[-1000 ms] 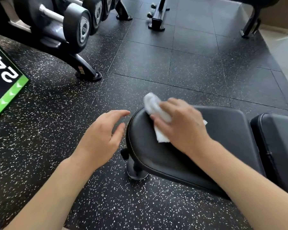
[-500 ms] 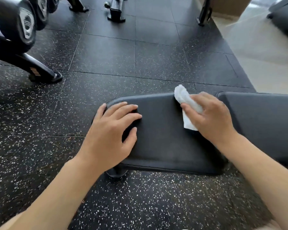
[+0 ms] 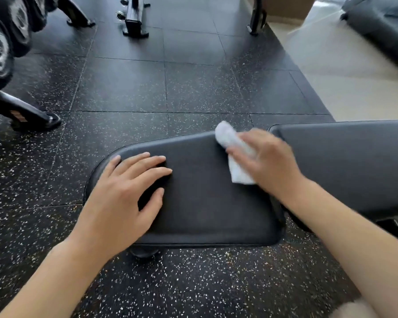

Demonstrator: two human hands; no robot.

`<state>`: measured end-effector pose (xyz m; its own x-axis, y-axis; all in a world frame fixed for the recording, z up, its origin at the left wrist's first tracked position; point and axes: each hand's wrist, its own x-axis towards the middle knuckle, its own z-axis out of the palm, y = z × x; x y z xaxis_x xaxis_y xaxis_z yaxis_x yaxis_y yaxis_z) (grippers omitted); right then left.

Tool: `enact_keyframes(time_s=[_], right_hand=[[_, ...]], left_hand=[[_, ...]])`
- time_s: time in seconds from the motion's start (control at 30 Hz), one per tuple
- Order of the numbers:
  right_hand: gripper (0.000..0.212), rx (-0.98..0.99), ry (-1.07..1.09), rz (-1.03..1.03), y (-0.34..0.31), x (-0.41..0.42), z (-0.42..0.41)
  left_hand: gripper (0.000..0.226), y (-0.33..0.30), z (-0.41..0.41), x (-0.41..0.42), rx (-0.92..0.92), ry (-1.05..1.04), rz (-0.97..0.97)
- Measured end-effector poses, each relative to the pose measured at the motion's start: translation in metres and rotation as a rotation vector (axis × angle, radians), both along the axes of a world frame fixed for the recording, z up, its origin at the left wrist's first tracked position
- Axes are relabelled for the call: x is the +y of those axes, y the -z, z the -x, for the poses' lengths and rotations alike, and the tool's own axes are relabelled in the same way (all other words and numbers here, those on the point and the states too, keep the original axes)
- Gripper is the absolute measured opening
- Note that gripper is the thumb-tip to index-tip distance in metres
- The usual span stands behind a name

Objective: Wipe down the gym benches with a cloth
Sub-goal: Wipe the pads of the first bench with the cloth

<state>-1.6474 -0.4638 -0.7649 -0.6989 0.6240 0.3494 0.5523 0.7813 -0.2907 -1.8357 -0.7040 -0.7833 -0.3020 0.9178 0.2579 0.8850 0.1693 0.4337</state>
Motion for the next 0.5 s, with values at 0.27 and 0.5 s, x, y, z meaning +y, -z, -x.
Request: enact_keyframes(time_s=[0.27,0.5], right_hand=[[0.029,-0.004,-0.148,-0.021,0.003,-0.025,0.035],[0.037,-0.066,-0.745,0.010,0.006,-0.091,0.013]], left_hand=[[0.035,0.002,-0.003,0.002,-0.013,-0.072,-0.074],[0.036,0.007,0.000,0.004,-0.067,-0.163,-0.142]])
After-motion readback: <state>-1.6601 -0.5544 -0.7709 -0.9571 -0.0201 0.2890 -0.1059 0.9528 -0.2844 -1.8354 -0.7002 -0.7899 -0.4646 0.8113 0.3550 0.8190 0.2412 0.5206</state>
